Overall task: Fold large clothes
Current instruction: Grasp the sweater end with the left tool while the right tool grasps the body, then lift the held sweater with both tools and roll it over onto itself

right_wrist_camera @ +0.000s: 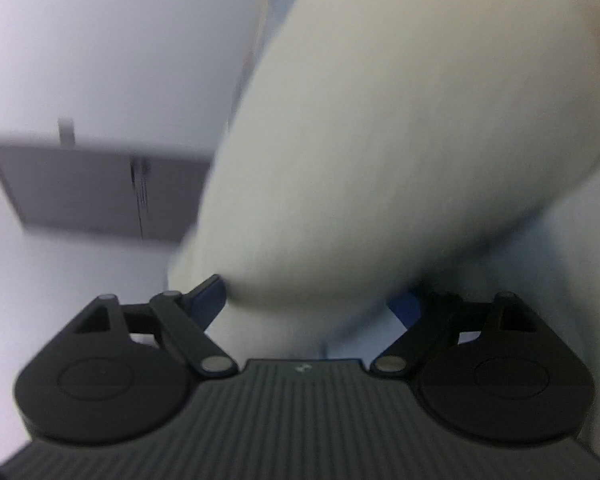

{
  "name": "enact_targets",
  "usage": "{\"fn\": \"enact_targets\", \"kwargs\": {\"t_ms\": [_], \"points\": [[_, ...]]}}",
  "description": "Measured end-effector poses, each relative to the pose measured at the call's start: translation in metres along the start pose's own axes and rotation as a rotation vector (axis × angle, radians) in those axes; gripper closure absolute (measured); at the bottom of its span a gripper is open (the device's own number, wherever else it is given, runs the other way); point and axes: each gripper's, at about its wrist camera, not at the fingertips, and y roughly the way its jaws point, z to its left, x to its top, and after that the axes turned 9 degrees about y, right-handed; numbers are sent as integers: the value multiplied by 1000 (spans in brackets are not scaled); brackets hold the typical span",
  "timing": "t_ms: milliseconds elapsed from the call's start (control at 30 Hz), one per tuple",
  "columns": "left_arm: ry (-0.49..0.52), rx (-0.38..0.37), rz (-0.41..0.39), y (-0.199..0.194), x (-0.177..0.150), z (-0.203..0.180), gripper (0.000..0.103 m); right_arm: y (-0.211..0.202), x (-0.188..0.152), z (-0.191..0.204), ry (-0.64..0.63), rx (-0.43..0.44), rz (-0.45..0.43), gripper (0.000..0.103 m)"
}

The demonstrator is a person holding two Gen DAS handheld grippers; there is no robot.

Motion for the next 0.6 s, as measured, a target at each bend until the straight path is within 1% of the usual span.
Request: {"fn": "enact_targets", "kwargs": {"t_ms": [33,67,167,200,267,300,400,467,600], "points": [[-1,-3,-1,0,0,0,61,-3,3,-6,61,27,-8,14],[0,-4,-2,0,1,-1,61,-5,3,-11,92,34,-19,14],[-8,-9,-1,1,2,0,61,-17,1,-15,93,-14,-84,15],[-14,-13,0,1,2,1,61,-22,3,-17,117,-17,-108,15],[-17,-17,-1,1,2,1,61,-31,8,-24,196,10,-138,15],[-17,-20,-1,1,2,0,61,-32,6,-26,213,14,-141,15],[-14,-31,-2,2,2,1,61,-28,11,-24,190,-6,-159,15],[-8,-33,-5,3,3,1,61,-18,16,-21,162,-12,-172,13],[2,-41,-8,3,3,1,61,-3,28,-14,109,-19,-169,14]]}}
